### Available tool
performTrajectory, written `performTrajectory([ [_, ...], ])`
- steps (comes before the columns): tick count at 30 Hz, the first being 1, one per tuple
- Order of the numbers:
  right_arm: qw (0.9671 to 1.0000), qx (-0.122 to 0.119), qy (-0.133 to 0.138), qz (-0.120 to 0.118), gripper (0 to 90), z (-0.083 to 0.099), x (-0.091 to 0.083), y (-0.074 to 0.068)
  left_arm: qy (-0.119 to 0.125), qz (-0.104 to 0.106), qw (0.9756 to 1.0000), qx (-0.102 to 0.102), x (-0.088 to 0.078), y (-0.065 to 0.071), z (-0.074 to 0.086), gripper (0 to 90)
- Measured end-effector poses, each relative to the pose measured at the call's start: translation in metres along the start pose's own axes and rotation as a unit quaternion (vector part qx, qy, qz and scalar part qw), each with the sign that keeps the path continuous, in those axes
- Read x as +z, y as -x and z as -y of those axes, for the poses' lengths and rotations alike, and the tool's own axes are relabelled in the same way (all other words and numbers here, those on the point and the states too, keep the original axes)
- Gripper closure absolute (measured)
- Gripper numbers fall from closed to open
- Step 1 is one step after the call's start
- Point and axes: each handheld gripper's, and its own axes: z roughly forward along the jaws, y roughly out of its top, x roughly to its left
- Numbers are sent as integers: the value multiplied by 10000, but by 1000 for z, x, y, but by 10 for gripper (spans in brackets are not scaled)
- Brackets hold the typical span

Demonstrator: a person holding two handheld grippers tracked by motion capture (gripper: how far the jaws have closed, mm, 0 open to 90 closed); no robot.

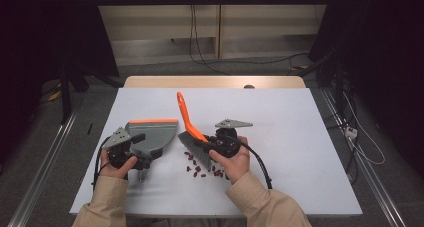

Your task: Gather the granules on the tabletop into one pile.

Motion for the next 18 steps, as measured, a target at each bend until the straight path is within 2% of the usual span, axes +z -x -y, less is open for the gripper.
performTrajectory([
  [3,10000,34,-19,-79,712,2,3,-8,33,-1,10000,-1,0,0,-1,48],
  [9,9988,346,-162,-310,712,12,16,-23,67,-8,10000,-7,-1,0,-1,48],
  [14,9976,485,-478,-113,712,26,31,-25,84,-25,10000,-18,-4,-2,-1,48],
  [16,9977,477,-470,131,713,28,32,-21,80,-26,10000,-15,-4,-2,-1,48],
  [18,9958,702,-551,219,713,27,31,-15,77,-25,10000,-11,-3,-1,-1,48],
])
